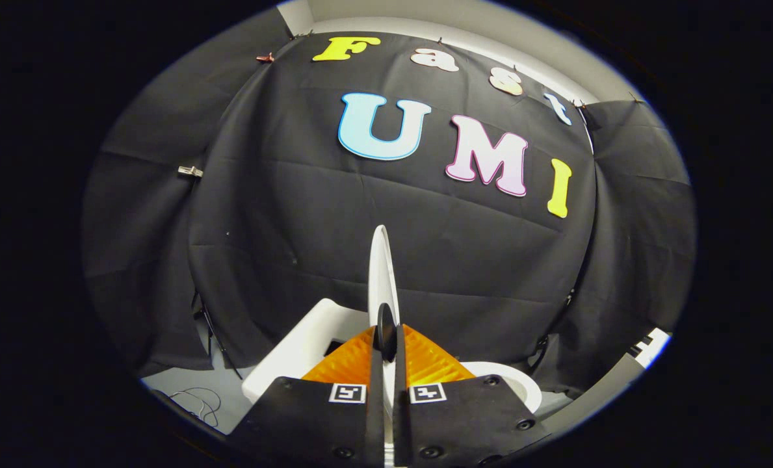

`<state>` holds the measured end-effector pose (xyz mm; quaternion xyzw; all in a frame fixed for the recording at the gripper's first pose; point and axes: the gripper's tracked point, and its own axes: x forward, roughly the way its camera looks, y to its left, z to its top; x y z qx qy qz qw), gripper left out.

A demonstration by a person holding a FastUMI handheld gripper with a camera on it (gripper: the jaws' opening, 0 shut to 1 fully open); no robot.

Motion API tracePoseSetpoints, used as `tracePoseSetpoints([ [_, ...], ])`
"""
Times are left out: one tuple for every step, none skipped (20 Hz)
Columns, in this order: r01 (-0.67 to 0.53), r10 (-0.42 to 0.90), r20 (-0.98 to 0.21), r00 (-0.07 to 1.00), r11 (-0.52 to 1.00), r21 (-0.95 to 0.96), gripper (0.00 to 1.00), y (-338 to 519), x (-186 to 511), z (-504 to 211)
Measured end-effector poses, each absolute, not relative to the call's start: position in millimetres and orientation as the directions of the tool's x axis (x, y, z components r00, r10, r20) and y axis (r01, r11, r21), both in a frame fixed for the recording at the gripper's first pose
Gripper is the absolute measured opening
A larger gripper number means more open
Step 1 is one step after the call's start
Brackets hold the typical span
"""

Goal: Open the toilet lid.

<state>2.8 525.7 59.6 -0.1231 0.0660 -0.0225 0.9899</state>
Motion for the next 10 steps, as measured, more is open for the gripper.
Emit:
tracePoseSetpoints([
  [0.017,-0.053,-0.146,0.988,0.971,-0.237,0.12,528,0,56],
  [0.007,-0.044,-0.159,0.986,0.973,-0.232,0.15,528,1,52],
  [-0.009,-0.031,-0.169,0.985,0.973,-0.23,0.19,530,1,50],
  [-0.032,-0.008,-0.174,0.985,0.974,-0.225,0.25,535,0,52],
  [-0.051,0.014,-0.166,0.986,0.975,-0.217,0.44,539,-4,56],
  [-0.062,0.027,-0.164,0.986,0.974,-0.217,0.62,542,-4,56],
  [-0.068,0.032,-0.161,0.986,0.972,-0.225,0.81,544,-1,58],
  [-0.068,0.031,-0.158,0.987,0.969,-0.237,1.0,542,-3,57],
  [-0.069,0.031,-0.156,0.987,0.968,-0.241,0.99,541,-4,58],
  [-0.071,0.035,-0.152,0.988,0.968,-0.239,0.99,542,-4,59],
])
